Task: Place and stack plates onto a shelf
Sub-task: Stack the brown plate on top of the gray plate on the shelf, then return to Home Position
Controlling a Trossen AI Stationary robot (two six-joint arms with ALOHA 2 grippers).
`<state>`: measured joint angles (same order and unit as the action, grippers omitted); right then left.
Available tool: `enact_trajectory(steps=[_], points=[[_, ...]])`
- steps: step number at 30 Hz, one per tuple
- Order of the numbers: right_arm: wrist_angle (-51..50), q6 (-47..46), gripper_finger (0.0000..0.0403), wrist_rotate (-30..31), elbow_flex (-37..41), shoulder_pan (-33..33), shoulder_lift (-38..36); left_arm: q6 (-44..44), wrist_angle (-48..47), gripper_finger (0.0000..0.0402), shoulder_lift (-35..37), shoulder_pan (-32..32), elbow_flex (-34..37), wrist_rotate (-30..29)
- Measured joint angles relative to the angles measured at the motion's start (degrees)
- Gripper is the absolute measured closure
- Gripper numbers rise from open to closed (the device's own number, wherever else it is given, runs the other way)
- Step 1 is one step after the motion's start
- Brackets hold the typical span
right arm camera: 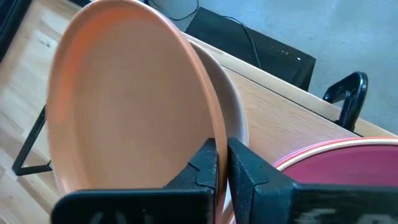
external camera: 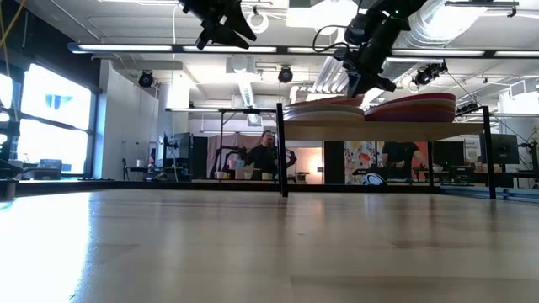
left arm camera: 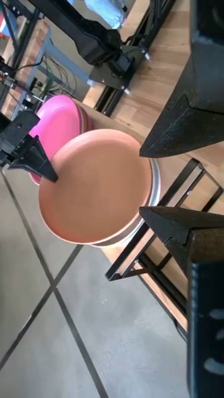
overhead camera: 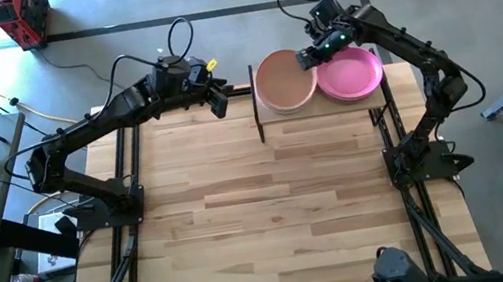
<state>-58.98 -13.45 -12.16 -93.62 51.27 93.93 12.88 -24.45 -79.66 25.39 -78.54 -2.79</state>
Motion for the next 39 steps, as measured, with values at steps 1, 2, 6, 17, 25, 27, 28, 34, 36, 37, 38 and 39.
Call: enact_trajectory(steps=[1,2,6,17,25,27,28,34,36,37,38,39], points=[[0.0,0.0,0.0397,-0.2,0.0,0.0,0.0,0.0,0.0,0.0277,0.0,0.0,0.0,0.0],[0.1,0.0,0.0391,-0.3,0.0,0.0,0.0,0.0,0.0,0.0277,0.0,0.0,0.0,0.0],[0.2,0.4,0.0354,-0.3,0.0,-0.3,0.0,0.0,0.0,0.0277,0.0,0.0,0.0,0.0],[-0.6,0.0,0.0284,-2.0,-1.3,0.1,0.1,0.0,-1.4,0.0277,0.0,0.0,0.0,0.0],[-2.6,0.0,0.0284,-2.1,-6.7,1.3,0.1,0.0,-1.5,0.0277,0.0,0.0,0.0,0.0],[-3.5,0.0,0.0284,-2.1,-7.1,1.0,0.0,-0.2,-1.5,0.0277,0.0,0.0,0.0,0.0],[-4.2,0.0,0.0284,-2.1,-7.2,0.7,0.0,-0.7,-1.8,0.0277,0.1,0.0,0.0,0.2],[-6.2,4.0,0.0284,-3.1,-7.2,-2.0,-0.5,-3.5,-6.7,0.0284,4.1,0.2,0.0,-0.2],[-6.2,5.6,0.0284,-3.5,-6.6,-3.7,-1.4,-5.0,-8.7,0.0287,6.2,-0.1,0.0,-1.9],[-5.9,6.2,0.0284,-3.6,-6.2,-4.7,-2.0,-5.5,-9.6,0.0289,7.4,-0.4,0.0,-2.6],[-5.3,6.6,0.0284,-3.8,-5.6,-5.8,-2.7,-5.6,-10.7,0.0291,8.4,-0.7,0.0,-3.6],[-4.7,6.9,0.0284,-3.7,-4.8,-6.8,-3.4,-5.6,-12.0,0.0292,9.4,-1.0,0.0,-4.5]])
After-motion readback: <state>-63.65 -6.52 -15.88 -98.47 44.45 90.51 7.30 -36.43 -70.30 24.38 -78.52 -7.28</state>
